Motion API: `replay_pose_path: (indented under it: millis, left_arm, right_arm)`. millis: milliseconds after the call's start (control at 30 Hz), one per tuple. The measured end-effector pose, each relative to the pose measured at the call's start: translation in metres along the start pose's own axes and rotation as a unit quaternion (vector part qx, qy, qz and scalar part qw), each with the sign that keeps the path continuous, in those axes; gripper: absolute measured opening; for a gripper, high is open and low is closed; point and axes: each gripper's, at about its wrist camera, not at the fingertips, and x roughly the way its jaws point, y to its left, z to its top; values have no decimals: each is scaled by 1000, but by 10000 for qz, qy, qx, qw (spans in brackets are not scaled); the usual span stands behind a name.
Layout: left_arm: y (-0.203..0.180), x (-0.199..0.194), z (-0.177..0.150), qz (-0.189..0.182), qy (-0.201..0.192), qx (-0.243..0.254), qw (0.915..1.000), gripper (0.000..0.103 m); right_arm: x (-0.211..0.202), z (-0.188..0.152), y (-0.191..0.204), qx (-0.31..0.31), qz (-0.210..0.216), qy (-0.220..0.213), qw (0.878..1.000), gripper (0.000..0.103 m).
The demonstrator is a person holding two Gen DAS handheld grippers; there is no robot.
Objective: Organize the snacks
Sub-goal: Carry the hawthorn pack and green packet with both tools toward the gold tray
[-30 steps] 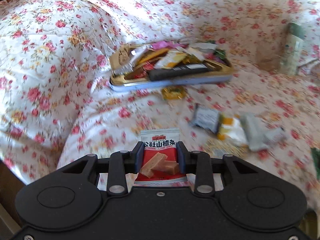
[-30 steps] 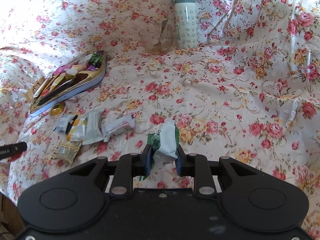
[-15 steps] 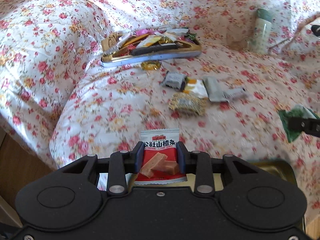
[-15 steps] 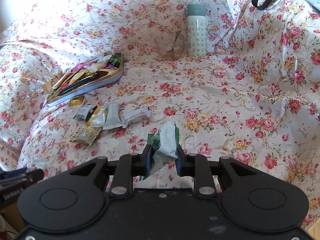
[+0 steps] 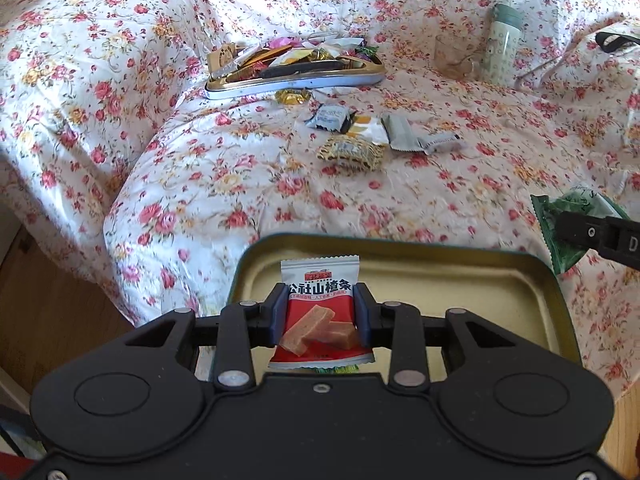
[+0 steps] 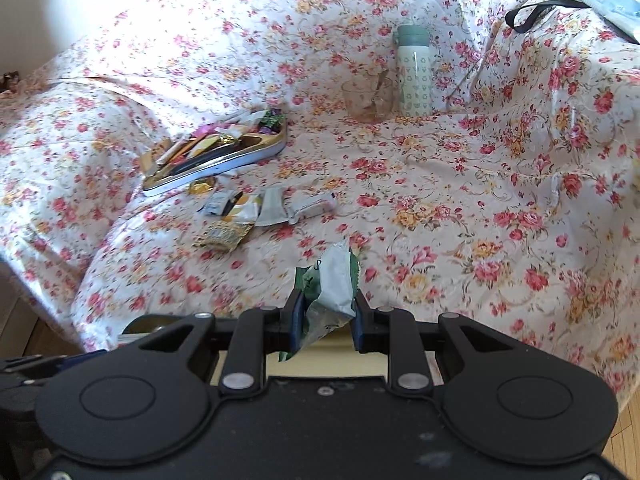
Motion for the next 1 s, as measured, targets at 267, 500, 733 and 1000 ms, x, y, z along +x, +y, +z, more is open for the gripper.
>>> replay_pose_path:
  millis: [267, 500, 733, 1000]
  left_arm:
    - [-6, -17, -26, -127, 43, -141, 9998, 43]
    - [-15, -21, -44, -154, 107, -9, 9998, 43]
    - [-17, -18, -51, -16, 132, 39, 9999, 43]
    - [-17, -12, -55, -152, 385, 40, 9991, 43]
  right_arm:
    - [-42, -26, 0, -42, 203, -233, 9995, 25]
    - [-65, -41, -5, -48, 191, -341, 9992, 26]
    - [-60, -53, -6, -125, 60, -209, 9997, 26]
    - [-50, -62, -9, -120, -17, 6, 9999, 26]
